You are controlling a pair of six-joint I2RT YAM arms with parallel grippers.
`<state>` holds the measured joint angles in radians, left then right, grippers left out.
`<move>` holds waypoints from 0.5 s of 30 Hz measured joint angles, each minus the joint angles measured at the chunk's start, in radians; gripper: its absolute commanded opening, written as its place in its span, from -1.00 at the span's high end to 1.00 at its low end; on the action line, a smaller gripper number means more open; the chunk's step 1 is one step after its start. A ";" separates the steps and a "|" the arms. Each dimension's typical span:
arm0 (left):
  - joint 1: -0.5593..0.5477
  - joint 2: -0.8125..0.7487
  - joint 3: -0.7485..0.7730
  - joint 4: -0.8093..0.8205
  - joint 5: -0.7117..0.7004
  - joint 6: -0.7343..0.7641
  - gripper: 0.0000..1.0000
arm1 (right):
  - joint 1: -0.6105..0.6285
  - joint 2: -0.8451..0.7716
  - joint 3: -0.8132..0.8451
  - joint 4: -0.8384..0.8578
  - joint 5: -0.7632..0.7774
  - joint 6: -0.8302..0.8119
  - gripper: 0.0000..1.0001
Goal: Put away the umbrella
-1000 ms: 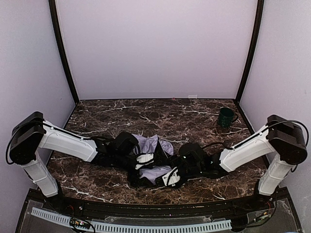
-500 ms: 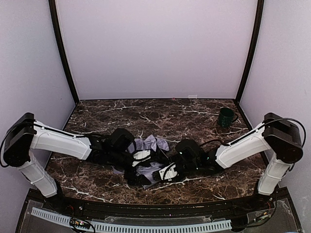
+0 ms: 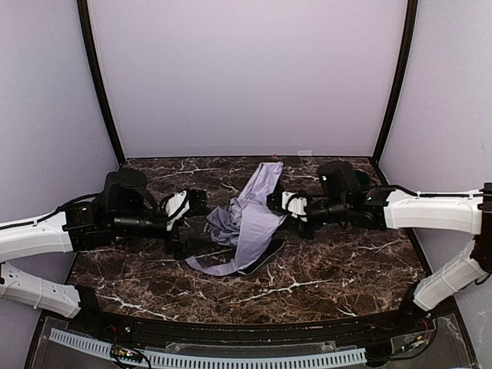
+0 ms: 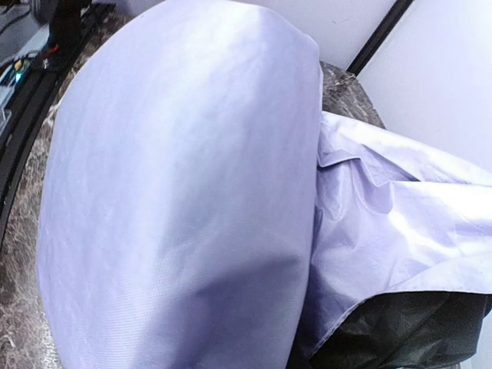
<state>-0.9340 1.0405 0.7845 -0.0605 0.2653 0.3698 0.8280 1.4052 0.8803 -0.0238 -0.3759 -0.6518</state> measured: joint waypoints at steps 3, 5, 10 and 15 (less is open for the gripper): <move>0.000 0.016 -0.021 -0.025 -0.008 -0.004 -0.51 | -0.047 -0.055 0.023 -0.031 -0.051 0.068 1.00; 0.000 0.034 -0.034 -0.024 -0.007 -0.011 -0.44 | -0.067 -0.082 0.035 -0.043 -0.068 0.105 1.00; 0.000 0.094 -0.054 0.043 0.047 -0.061 -0.43 | -0.091 -0.106 0.089 -0.064 -0.096 0.165 1.00; -0.001 0.114 -0.118 0.195 0.086 -0.096 -0.57 | -0.103 -0.106 0.139 -0.069 -0.119 0.196 1.00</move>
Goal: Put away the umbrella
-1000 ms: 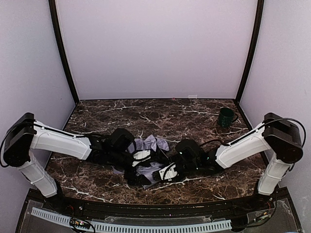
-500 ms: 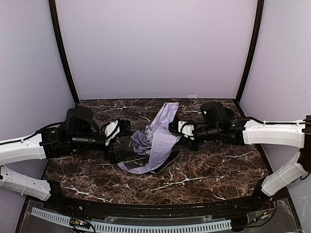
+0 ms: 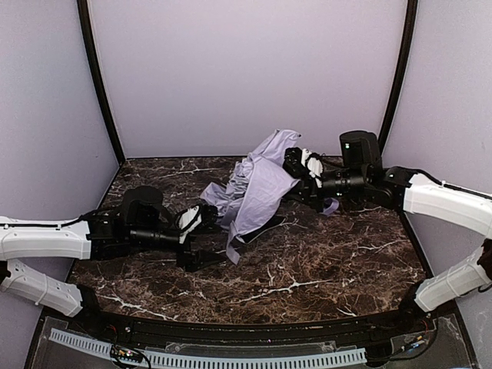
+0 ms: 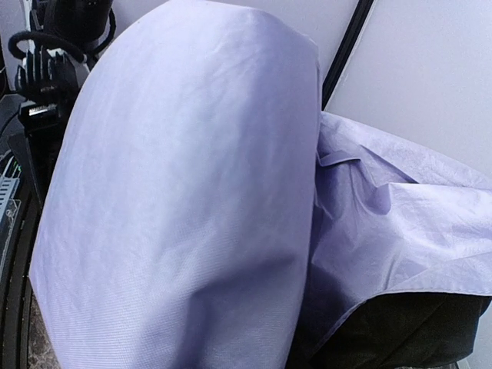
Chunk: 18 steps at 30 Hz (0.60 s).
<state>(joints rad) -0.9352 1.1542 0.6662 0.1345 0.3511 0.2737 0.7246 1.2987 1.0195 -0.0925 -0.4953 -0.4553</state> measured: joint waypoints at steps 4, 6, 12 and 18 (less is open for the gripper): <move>0.000 0.033 -0.050 0.096 -0.028 0.003 -0.61 | -0.001 0.000 0.023 -0.006 -0.020 0.009 1.00; 0.000 0.068 -0.061 0.131 -0.051 0.003 -0.66 | -0.001 0.000 0.034 -0.010 -0.028 0.009 1.00; 0.000 0.166 -0.061 0.211 -0.094 0.003 -0.71 | -0.007 -0.014 0.045 -0.022 -0.052 0.001 1.00; -0.005 0.185 -0.061 0.304 -0.059 -0.028 -0.11 | -0.017 -0.019 0.068 -0.028 -0.062 -0.001 1.00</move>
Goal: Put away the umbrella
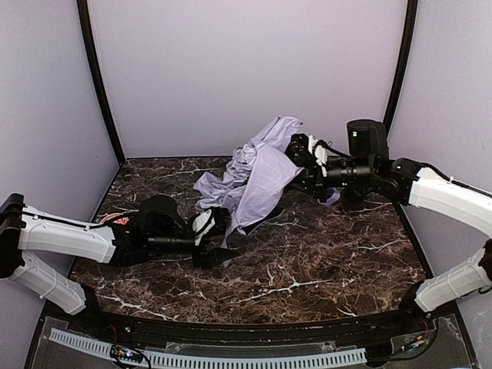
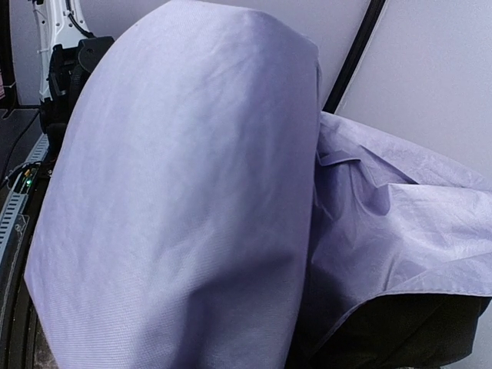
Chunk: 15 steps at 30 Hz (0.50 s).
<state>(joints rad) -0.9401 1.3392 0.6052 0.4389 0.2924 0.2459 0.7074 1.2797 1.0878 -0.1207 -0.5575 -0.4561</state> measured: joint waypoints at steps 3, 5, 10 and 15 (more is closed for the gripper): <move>-0.014 0.025 0.002 0.055 0.002 -0.019 0.61 | -0.004 0.000 0.005 0.008 0.008 0.024 1.00; -0.026 0.046 0.010 0.061 -0.003 -0.027 1.00 | -0.006 0.000 0.006 0.017 0.024 0.055 1.00; -0.050 0.065 0.030 0.060 -0.114 -0.025 1.00 | -0.014 0.000 0.006 0.050 0.100 0.174 1.00; -0.056 0.065 0.030 0.061 -0.346 0.005 1.00 | -0.034 0.000 0.006 0.066 0.214 0.307 1.00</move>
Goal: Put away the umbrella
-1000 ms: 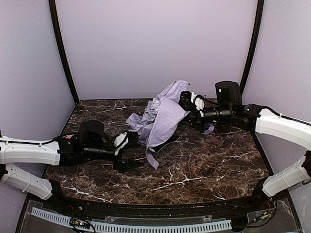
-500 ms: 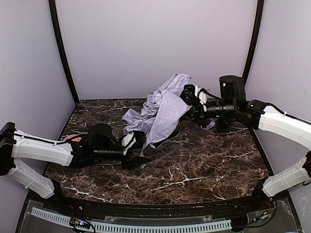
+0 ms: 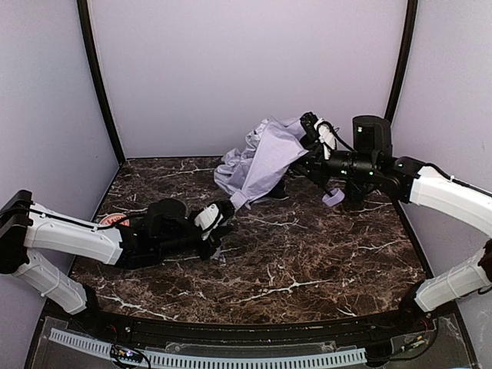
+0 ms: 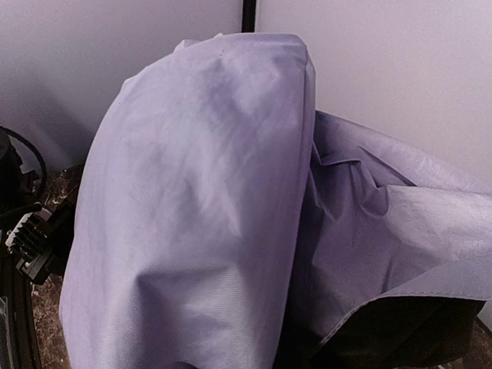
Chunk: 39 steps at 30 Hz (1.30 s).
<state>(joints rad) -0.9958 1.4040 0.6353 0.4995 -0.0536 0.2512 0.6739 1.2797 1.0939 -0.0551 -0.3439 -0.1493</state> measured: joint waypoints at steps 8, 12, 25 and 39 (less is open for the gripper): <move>-0.006 0.107 -0.003 0.160 -0.317 0.167 1.00 | -0.014 0.007 0.019 -0.006 0.075 0.184 1.00; -0.015 0.223 0.003 0.306 -0.444 0.270 1.00 | -0.013 0.022 0.045 -0.006 0.076 0.243 1.00; -0.089 0.303 -0.030 0.423 -0.534 0.412 -0.35 | -0.024 0.037 0.044 0.025 0.024 0.160 1.00; -0.096 -0.247 -0.111 0.005 0.098 0.130 -0.46 | -0.062 0.045 0.124 -0.190 -0.296 -0.247 1.00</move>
<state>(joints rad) -1.0916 1.1568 0.5240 0.5049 0.0441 0.3809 0.6121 1.3251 1.2179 -0.2447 -0.6403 -0.3965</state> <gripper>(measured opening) 0.741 0.149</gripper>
